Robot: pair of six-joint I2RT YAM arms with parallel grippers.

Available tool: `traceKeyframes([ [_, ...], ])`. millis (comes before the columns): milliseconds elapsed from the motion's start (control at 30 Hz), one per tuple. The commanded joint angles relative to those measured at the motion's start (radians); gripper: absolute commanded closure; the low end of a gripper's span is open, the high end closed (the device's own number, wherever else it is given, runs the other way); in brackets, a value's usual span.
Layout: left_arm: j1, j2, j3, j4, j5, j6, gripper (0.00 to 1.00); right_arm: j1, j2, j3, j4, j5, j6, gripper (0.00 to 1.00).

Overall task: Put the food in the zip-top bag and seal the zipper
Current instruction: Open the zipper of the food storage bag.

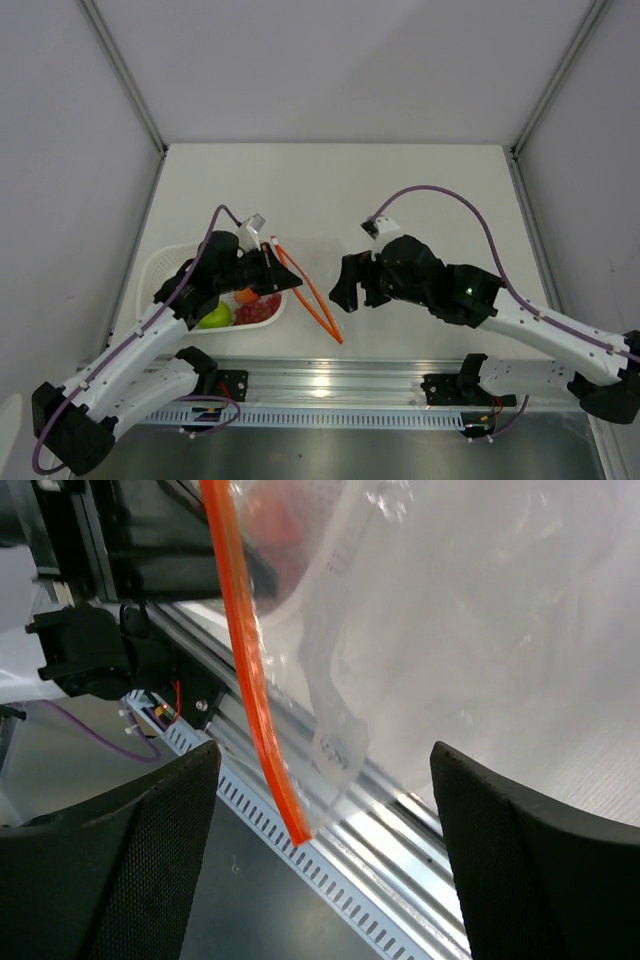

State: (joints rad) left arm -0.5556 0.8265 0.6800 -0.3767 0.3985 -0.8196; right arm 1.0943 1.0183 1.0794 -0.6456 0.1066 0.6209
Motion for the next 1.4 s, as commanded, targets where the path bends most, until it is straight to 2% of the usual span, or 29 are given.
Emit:
traceKeyframes([
  [0,-0.006,0.007,0.04,0.03,0.057,0.031,0.99,0.009,0.138,0.135,-0.014,0.01,-0.15,0.14],
  [167,-0.007,-0.02,0.018,0.027,0.051,0.02,0.99,0.039,0.293,0.284,-0.019,0.027,-0.205,0.21],
  [367,-0.007,-0.026,0.013,0.024,0.051,0.02,1.0,0.087,0.416,0.364,-0.032,0.065,-0.242,0.26],
  [533,-0.007,-0.021,0.016,0.025,0.059,0.023,0.99,0.121,0.502,0.434,-0.12,0.183,-0.25,0.37],
  [633,-0.009,-0.023,0.015,0.018,0.056,0.03,1.0,0.145,0.554,0.468,-0.176,0.283,-0.253,0.47],
  [733,-0.009,-0.021,0.007,0.021,0.065,0.031,0.99,0.153,0.589,0.481,-0.207,0.349,-0.248,0.64],
  [767,-0.007,-0.02,0.006,0.022,0.066,0.033,0.99,0.151,0.594,0.479,-0.212,0.367,-0.245,0.74],
  [933,-0.007,-0.036,-0.019,-0.001,0.056,0.054,0.99,0.145,0.579,0.461,-0.25,0.479,-0.198,0.98],
  [1367,-0.009,-0.064,-0.137,0.001,0.072,0.085,0.98,0.039,0.39,0.329,-0.298,0.608,-0.062,1.0],
])
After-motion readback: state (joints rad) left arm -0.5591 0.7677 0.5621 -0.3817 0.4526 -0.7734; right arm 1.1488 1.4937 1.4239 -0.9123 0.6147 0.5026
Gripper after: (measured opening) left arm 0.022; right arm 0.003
